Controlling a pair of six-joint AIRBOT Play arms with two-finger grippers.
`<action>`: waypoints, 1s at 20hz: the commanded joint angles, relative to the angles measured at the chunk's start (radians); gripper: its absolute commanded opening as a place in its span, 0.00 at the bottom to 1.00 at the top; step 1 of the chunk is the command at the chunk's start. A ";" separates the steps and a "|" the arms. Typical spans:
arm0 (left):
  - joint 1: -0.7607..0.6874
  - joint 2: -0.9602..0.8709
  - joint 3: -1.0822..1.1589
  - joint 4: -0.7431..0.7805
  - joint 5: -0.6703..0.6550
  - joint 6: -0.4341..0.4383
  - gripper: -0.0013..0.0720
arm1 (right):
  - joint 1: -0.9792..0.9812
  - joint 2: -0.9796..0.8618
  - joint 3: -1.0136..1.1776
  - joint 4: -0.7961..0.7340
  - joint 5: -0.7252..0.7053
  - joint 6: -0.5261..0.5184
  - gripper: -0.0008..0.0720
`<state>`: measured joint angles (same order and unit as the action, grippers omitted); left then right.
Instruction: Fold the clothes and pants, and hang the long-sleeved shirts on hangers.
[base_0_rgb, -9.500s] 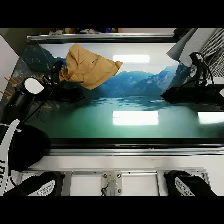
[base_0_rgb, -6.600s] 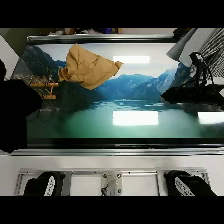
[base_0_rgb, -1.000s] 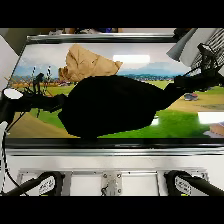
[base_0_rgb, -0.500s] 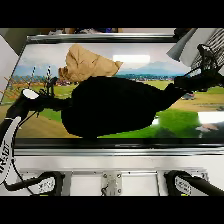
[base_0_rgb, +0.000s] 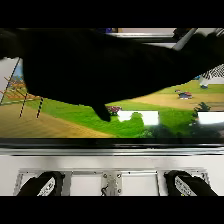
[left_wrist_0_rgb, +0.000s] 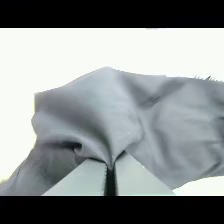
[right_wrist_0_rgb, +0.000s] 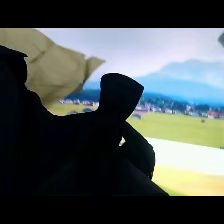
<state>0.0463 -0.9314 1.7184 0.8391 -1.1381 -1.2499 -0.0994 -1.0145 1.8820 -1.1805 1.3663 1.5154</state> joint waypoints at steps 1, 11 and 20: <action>-0.039 0.145 0.160 0.008 0.027 -0.022 0.04 | 0.000 0.124 0.084 0.019 0.001 0.043 0.04; -0.046 -0.093 0.159 0.208 -0.191 -0.188 0.04 | 0.001 0.034 0.076 -0.208 0.288 0.182 0.04; -0.238 -0.809 0.160 0.312 -0.284 -0.226 0.04 | -0.046 -0.554 -0.033 -0.172 0.077 0.112 0.91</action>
<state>-0.1520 -1.5448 1.8767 1.1076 -1.4364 -1.4509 -0.1173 -1.4086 1.8553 -1.3800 1.5600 1.6341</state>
